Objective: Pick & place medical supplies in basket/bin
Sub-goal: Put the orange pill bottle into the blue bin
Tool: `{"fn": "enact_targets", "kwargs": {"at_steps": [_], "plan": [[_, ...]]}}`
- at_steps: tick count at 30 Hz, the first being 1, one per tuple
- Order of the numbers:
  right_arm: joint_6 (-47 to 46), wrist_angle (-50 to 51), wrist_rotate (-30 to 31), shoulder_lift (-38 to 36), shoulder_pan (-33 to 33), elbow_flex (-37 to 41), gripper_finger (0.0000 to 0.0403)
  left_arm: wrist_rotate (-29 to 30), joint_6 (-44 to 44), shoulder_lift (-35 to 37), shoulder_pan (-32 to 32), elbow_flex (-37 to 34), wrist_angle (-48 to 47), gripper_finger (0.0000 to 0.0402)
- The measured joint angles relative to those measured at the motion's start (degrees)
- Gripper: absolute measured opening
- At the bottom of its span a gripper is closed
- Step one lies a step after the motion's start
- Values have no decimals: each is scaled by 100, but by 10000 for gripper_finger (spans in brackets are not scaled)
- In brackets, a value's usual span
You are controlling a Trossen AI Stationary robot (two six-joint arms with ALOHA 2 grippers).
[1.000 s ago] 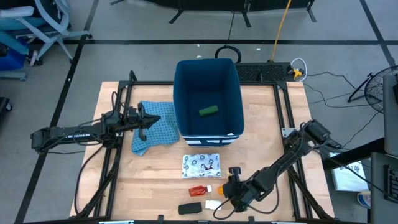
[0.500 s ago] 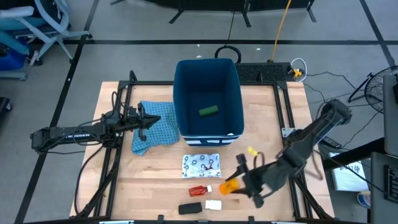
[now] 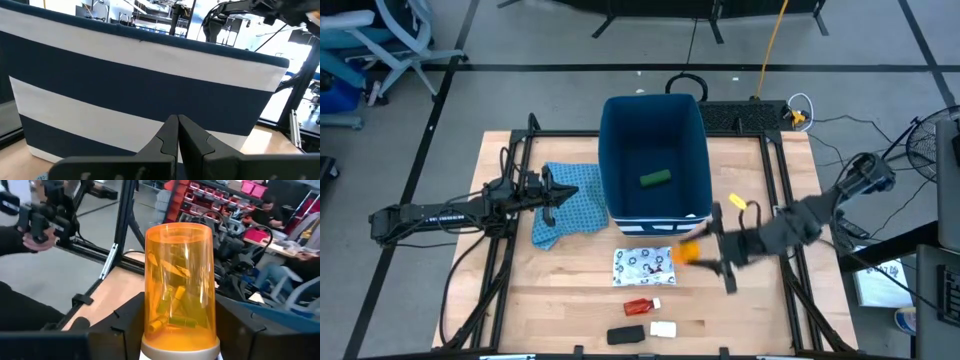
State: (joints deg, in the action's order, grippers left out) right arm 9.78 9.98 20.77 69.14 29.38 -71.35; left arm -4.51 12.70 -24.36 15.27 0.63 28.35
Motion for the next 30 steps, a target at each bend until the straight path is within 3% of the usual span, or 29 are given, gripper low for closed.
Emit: {"fn": "enact_targets", "kwargs": {"at_steps": [5,8,13,17,24,30], "plan": [[91,-153,-1462,-98,-725,2,183,-2,-33,0,2,2,-1,12],[286,-26,-1798,-228,-836,2,180,-2,-43,0,2,1,-10,12],[354,359,-1805,-670,-836,122,180,-2,-51,0,2,2,-19,12],[352,323,-1626,-1530,-863,620,179,-4,-29,0,2,2,-115,12],[280,-976,-872,-3422,-1144,2530,182,26,8,0,0,2,-290,12],[-4,-2024,-888,-4348,-1484,4068,178,50,-17,1,1,2,-262,12]]}}
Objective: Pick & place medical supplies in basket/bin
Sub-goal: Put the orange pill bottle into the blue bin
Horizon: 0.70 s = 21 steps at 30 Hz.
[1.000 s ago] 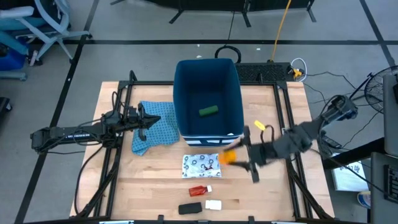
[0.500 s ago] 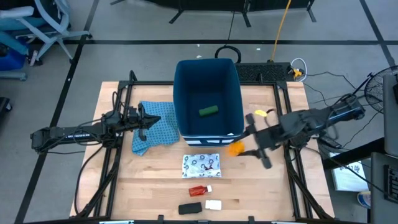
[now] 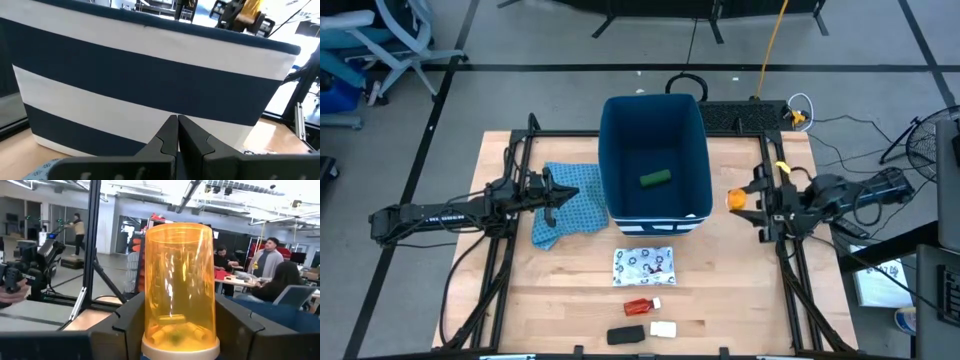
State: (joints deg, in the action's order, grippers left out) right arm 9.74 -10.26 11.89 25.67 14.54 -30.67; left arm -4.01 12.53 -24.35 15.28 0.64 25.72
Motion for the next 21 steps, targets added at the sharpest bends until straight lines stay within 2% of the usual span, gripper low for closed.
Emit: {"fn": "enact_targets", "kwargs": {"at_steps": [3,5,9,12,16,21], "plan": [[-210,-437,6,-120,-145,392,181,0,0,-1,0,0,-1,12],[-377,-634,-13,-55,-260,386,183,1,-1,-1,1,0,-3,12],[-398,-439,-164,532,-527,-232,179,4,-3,-1,-1,0,-2,12],[-335,281,-156,1267,-875,-1168,179,7,-38,-1,-1,0,3,12],[-166,2045,-227,2537,-1492,-2854,182,74,-38,-1,-1,0,8,12],[354,3824,-896,4250,-2312,-4845,180,145,-38,-1,-1,0,-23,12]]}}
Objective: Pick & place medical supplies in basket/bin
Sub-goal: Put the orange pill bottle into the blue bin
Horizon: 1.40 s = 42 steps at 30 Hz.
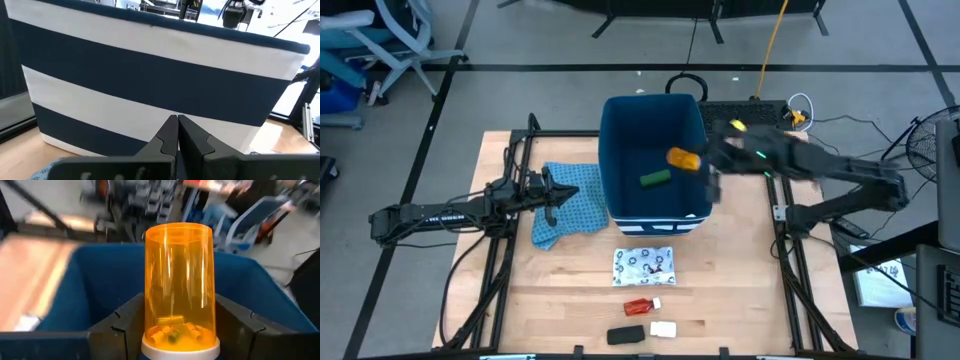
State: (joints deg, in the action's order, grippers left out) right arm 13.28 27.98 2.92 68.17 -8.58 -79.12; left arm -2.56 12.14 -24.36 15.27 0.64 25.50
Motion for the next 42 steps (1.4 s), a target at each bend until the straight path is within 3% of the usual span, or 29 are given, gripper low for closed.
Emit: {"fn": "enact_targets", "kwargs": {"at_steps": [4,8,17,20,26,42], "plan": [[698,1046,-528,1166,-452,-1194,184,1,2,0,0,0,-12,12],[1391,1946,-1059,2059,-759,-1872,182,1,2,0,0,0,-162,12],[3064,2587,-1038,3383,-916,-1801,182,12,-124,1,0,0,-423,12],[3037,2632,-1092,3732,-1031,-1800,179,12,-146,0,0,0,-427,12],[2505,2826,-1825,4424,-1247,-1800,184,18,-284,2,3,0,-428,12],[2698,3150,-1819,5883,-1280,-1830,179,46,-403,1,2,0,-431,12]]}}
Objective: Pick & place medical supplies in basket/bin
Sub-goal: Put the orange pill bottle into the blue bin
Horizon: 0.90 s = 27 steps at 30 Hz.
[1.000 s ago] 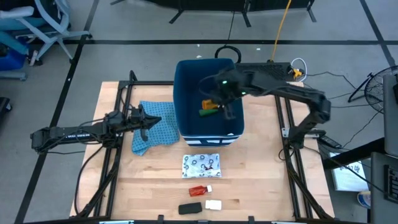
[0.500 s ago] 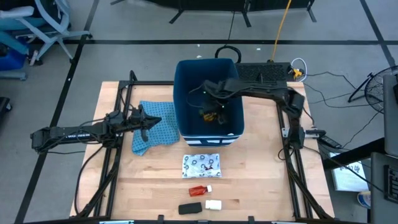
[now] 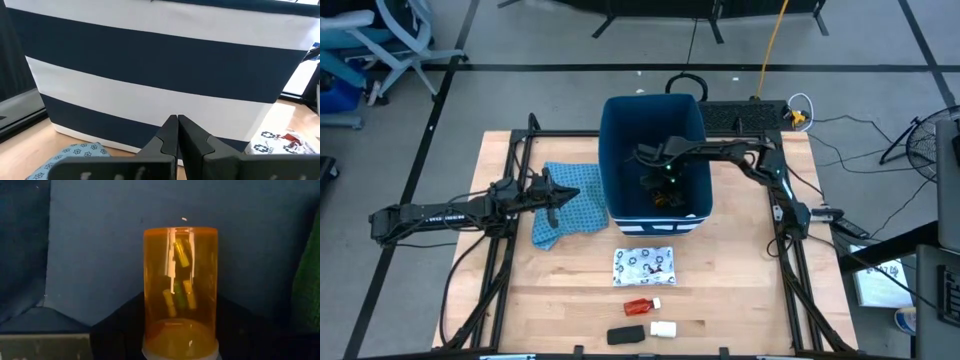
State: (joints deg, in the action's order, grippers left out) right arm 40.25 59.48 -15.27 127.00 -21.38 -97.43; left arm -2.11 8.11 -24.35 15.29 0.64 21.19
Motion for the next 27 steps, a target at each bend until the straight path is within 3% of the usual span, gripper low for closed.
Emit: {"fn": "enact_targets", "kwargs": {"at_steps": [11,20,27], "plan": [[-23,126,-3,135,-14,20,187,4,77,-1,-2,0,-17,12],[-233,138,68,-72,-69,27,240,11,64,-1,-2,0,-24,12],[-315,134,564,-703,-13,65,278,16,12,-1,0,0,-27,12]]}}
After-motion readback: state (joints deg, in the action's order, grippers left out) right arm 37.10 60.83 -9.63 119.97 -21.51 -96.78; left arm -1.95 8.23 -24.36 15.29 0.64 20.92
